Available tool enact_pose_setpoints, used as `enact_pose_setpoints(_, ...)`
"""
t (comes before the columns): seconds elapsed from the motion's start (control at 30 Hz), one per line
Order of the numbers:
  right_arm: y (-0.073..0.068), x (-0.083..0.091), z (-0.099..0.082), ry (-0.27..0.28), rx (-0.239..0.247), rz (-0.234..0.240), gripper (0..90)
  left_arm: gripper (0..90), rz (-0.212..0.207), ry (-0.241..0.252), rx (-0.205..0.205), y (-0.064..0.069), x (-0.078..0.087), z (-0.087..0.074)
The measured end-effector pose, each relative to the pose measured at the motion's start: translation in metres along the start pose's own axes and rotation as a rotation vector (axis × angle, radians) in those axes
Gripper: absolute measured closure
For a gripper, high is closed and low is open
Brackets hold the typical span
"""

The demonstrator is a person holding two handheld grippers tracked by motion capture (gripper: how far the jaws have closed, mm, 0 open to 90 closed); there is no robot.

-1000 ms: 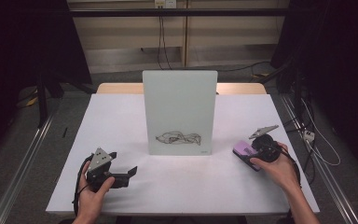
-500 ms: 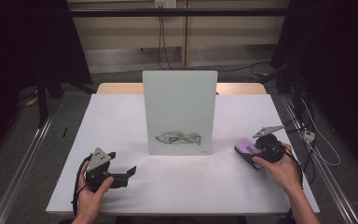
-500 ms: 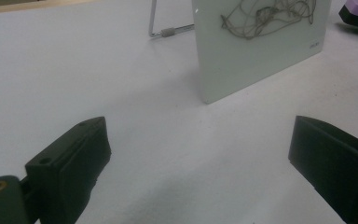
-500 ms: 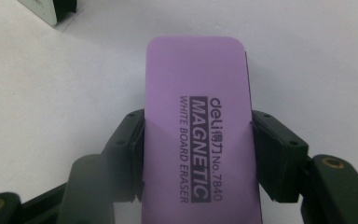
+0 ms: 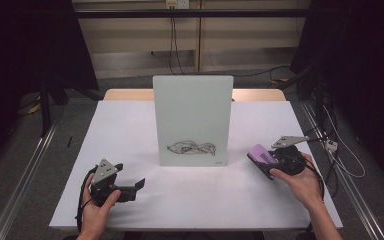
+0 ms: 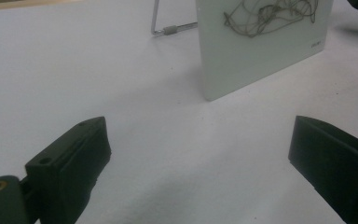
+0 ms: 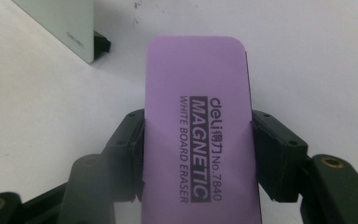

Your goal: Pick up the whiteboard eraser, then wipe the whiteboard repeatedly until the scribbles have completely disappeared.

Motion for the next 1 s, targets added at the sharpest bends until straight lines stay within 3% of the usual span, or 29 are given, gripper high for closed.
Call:
enact_pose_setpoints(0.2, -0.009, -0.001, 0.005, 0.057, 0.006, 0.022, 41.2, 5.2, -0.002, 0.005, 0.022, -0.002, 0.0, -0.001)
enact_pose_setpoints(0.77, -0.03, 0.003, 0.012, 0.141, 0.038, 0.045, 41.4, 5.2, 0.009, -0.002, 0.006, 0.0, 0.001, -0.001)
enact_pose_setpoints(1.0, -0.04, 0.007, 0.019, 0.208, 0.071, 0.067, 41.4, 5.2, 0.011, -0.001, 0.009, -0.001, 0.0, -0.001)
Point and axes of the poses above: each handheld gripper's, and its own axes: x roughly backward along the jaws, z roughly out of its top, y roughly to its right, the point moved 3 cm from there along -x, roughly forward along the jaws, and after that the axes turned 8 degrees about -y, right-handed, at the moved point
